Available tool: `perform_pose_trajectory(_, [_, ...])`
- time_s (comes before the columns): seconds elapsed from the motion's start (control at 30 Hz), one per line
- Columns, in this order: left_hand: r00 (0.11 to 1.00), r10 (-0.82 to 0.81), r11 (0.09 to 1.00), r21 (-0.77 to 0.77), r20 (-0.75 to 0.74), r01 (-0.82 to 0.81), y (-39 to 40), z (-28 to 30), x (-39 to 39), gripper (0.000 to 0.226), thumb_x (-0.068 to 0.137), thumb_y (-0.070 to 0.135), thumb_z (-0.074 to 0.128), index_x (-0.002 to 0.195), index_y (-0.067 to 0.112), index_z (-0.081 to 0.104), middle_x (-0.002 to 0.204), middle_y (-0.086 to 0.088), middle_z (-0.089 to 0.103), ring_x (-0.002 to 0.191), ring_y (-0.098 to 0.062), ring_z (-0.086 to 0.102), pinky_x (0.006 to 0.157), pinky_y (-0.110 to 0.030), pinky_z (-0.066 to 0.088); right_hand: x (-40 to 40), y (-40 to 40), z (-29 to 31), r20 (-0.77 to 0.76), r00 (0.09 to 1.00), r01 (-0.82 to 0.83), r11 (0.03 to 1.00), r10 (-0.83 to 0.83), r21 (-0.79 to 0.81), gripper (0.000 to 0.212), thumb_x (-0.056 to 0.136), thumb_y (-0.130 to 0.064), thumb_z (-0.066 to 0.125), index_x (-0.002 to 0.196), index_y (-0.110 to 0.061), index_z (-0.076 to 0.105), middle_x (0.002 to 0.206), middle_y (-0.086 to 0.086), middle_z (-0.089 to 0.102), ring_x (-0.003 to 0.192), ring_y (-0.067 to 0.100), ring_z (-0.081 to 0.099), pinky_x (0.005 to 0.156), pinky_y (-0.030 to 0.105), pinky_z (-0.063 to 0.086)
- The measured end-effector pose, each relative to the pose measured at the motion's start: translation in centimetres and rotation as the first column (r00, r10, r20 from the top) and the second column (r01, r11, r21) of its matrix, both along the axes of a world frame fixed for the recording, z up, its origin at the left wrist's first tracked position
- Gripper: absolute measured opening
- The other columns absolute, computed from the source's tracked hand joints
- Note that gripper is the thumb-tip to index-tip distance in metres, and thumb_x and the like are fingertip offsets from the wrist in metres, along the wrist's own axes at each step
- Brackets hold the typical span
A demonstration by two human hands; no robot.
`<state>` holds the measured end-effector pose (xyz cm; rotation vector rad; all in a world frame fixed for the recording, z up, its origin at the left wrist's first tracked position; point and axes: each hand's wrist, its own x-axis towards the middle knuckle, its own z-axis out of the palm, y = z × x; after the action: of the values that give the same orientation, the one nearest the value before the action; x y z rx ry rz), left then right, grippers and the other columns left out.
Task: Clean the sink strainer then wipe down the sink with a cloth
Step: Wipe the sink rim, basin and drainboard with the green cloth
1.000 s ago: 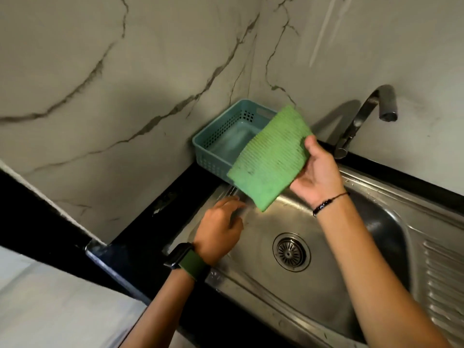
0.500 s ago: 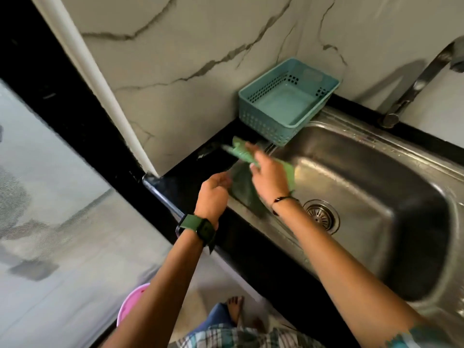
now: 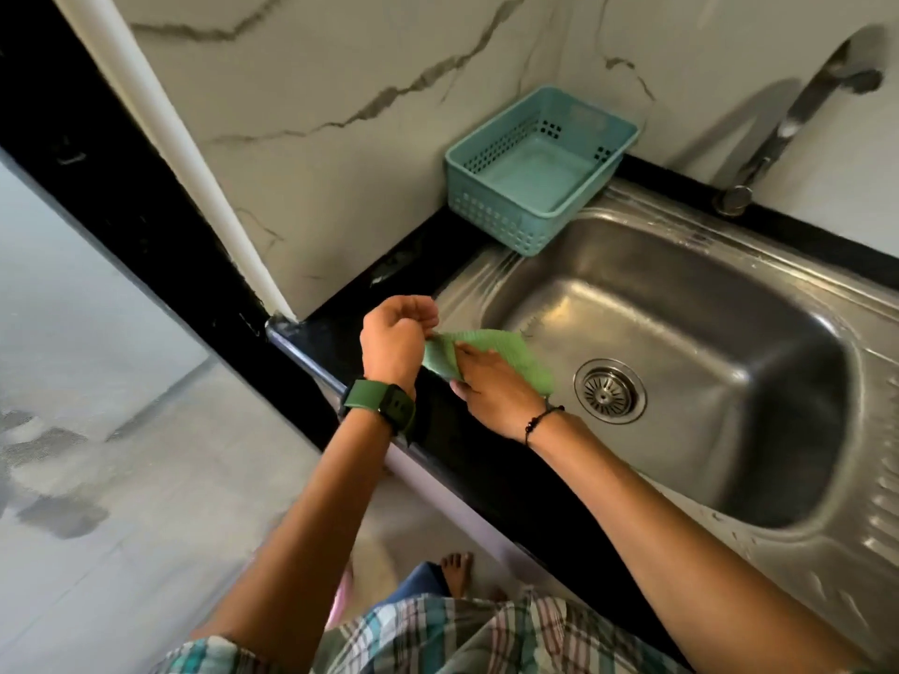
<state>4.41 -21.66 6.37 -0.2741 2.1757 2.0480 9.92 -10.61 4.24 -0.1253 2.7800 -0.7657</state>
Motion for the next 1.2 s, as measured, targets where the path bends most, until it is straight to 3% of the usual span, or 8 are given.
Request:
perform_pose_trajectory(0.17, [0.991,-0.134,0.991,-0.004,0.018,0.134,0.7,-0.1,-0.3,0.045,0.072,-0.015,0.026,0.075,0.010,0.063,0.079,-0.011,0.065,0.085,-0.026,0.064,0.079,-0.035,0.053,4.7,2.4,-0.1,0.025,0.999,-0.022,0.999,0.021,0.032,0.051,0.096,-0.027,0.043,0.143,-0.031,0.025,0.156,-0.004,0.015,0.144,0.013,0.011,0.117,0.034,0.006])
perform_pose_trajectory(0.37, [0.999,-0.025,0.998,-0.066,-0.035,0.022,0.0,-0.7,-0.7,0.046,0.069,-0.010,0.033,0.073,0.024,0.064,0.085,0.000,0.065,0.092,-0.018,0.061,0.088,-0.034,0.051,1.1,0.1,-1.9,0.078,0.997,-0.028,0.974,0.010,0.227,0.059,0.093,-0.054,0.023,0.145,-0.037,-0.001,0.158,-0.003,-0.002,0.145,0.017,-0.007,0.116,0.046,0.000])
perform_pose_trajectory(0.53, [0.989,0.120,0.992,-0.038,-0.090,-0.123,-0.9,-0.1,-0.2,0.043,0.071,-0.010,0.037,0.083,0.018,0.067,0.090,-0.003,0.068,0.094,-0.018,0.062,0.090,-0.036,0.052,-6.1,-1.6,-3.2,-0.025,0.969,0.249,0.962,-0.248,0.110,0.059,0.097,-0.046,0.022,0.146,-0.028,-0.004,0.157,0.008,-0.011,0.144,0.024,-0.011,0.115,0.052,0.001])
perform_pose_trajectory(0.73, [0.997,-0.031,0.997,-0.077,-0.065,0.026,-0.6,0.7,1.9,0.037,0.075,-0.006,0.039,0.083,0.017,0.067,0.094,-0.004,0.067,0.096,-0.019,0.060,0.086,-0.032,0.050,-9.6,-2.4,-2.5,0.020,0.832,0.554,0.827,-0.555,-0.099,0.059,0.097,-0.044,0.024,0.147,-0.023,0.002,0.156,0.013,-0.011,0.144,0.024,-0.012,0.115,0.051,0.001])
perform_pose_trajectory(0.8, [0.997,-0.056,0.994,-0.096,-0.052,0.051,-0.4,0.7,2.2,0.036,0.075,-0.005,0.040,0.087,0.015,0.068,0.097,-0.006,0.067,0.093,-0.019,0.061,0.084,-0.031,0.049,-9.4,-1.8,-1.8,0.054,0.866,0.500,0.865,-0.498,-0.046,0.056,0.097,-0.041,0.026,0.147,-0.023,0.007,0.156,0.017,-0.011,0.144,0.028,-0.012,0.115,0.051,0.002])
perform_pose_trajectory(0.93, [0.998,-0.032,0.996,-0.085,-0.057,0.027,0.2,1.0,1.9,0.029,0.079,-0.002,0.042,0.087,0.013,0.067,0.095,-0.008,0.067,0.087,-0.018,0.059,0.084,-0.035,0.050,-4.5,-1.0,-2.4,-0.009,0.995,0.095,0.972,-0.096,0.216,0.051,0.098,-0.029,0.028,0.145,-0.013,0.018,0.155,0.018,0.006,0.144,0.033,0.002,0.116,0.051,0.009])
perform_pose_trajectory(1.07, [0.987,-0.147,0.955,-0.268,-0.065,0.125,1.2,1.0,1.7,0.027,0.083,0.004,0.044,0.094,0.011,0.067,0.105,-0.011,0.067,0.090,-0.017,0.058,0.083,-0.029,0.047,1.0,-0.4,-2.0,0.005,1.000,-0.006,0.997,0.006,0.072,0.048,0.099,-0.035,0.027,0.144,-0.019,0.025,0.156,0.006,0.015,0.144,0.021,0.010,0.117,0.045,0.012])
perform_pose_trajectory(1.2, [0.926,-0.378,0.776,-0.553,-0.021,0.304,1.7,0.3,2.4,0.035,0.083,-0.002,0.041,0.109,0.004,0.064,0.117,-0.016,0.063,0.111,-0.029,0.056,0.089,-0.028,0.045,6.6,3.4,-0.3,0.004,0.998,0.058,0.996,-0.057,-0.063,0.045,0.097,-0.033,0.036,0.141,-0.020,0.034,0.151,0.002,0.031,0.138,0.019,0.029,0.111,0.023,0.020])
